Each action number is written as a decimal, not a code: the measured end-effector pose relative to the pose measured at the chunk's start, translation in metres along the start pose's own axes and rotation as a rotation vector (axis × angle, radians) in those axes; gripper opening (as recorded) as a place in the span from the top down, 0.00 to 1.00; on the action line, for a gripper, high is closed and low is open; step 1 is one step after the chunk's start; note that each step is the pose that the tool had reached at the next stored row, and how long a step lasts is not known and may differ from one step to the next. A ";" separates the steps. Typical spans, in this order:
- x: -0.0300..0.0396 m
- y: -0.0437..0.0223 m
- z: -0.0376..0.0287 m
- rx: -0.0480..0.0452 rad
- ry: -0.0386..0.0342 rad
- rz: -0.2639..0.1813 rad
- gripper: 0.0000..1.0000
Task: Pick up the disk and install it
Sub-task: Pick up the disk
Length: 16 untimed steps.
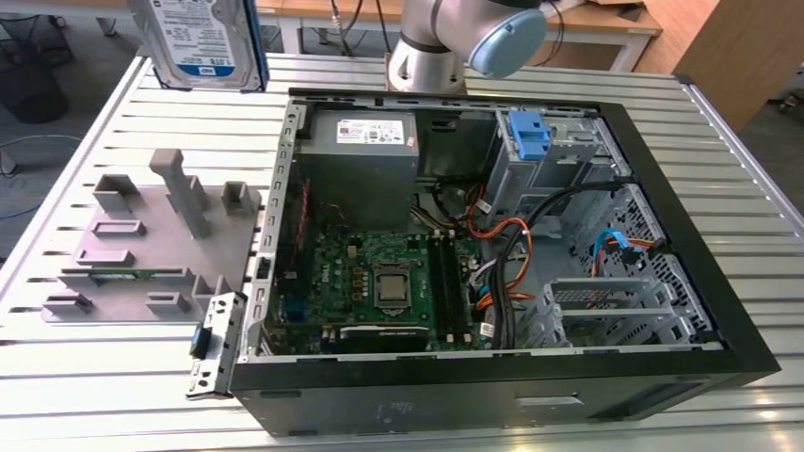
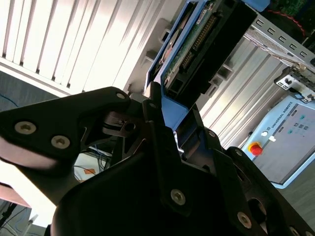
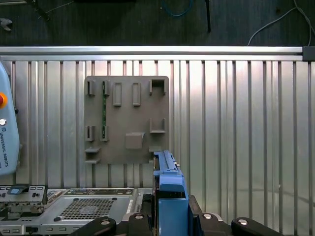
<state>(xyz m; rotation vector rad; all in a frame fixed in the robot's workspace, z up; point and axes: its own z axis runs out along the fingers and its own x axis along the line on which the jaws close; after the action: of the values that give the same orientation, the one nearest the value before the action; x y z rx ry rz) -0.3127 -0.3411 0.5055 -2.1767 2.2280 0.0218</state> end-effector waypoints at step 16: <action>-0.0005 -0.0412 0.0003 -0.0019 0.0001 0.000 0.64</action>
<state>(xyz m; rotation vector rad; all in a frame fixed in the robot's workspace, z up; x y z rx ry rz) -0.2715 -0.3415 0.5056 -2.1776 2.2290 0.0238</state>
